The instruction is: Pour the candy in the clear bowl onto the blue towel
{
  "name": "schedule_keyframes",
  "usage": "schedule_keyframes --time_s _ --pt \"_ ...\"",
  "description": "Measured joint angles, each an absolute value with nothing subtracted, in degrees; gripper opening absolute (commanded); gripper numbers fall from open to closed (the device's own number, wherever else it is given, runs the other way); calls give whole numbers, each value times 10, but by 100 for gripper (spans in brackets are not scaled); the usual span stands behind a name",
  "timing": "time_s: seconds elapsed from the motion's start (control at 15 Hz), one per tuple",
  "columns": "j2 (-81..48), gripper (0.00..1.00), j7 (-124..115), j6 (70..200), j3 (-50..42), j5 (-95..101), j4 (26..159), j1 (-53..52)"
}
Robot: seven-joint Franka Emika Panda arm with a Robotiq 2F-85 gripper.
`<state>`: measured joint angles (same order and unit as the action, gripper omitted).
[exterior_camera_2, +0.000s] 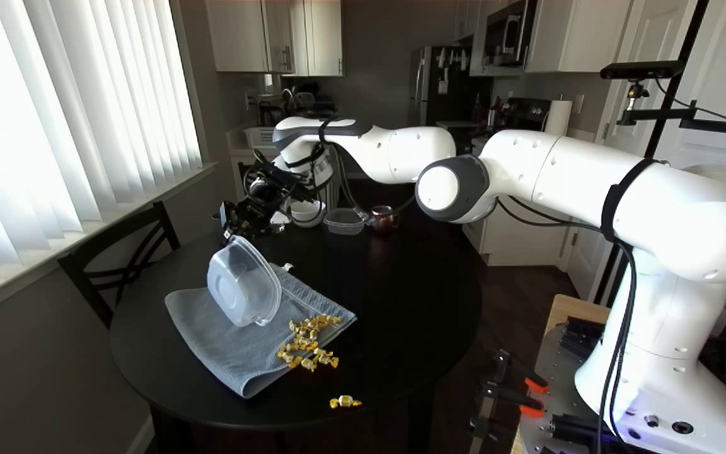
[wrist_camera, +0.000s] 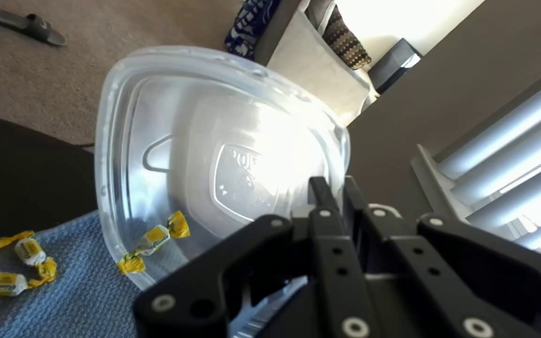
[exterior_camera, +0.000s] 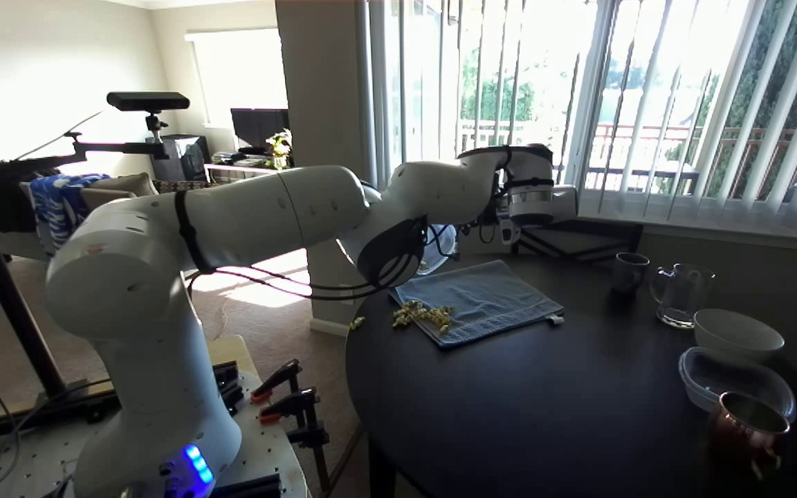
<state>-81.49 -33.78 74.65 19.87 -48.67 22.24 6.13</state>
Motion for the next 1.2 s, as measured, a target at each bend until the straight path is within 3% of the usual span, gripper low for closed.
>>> schedule_keyframes --time_s 1.2 --pt "-846 2 -534 801 223 -660 231 103"
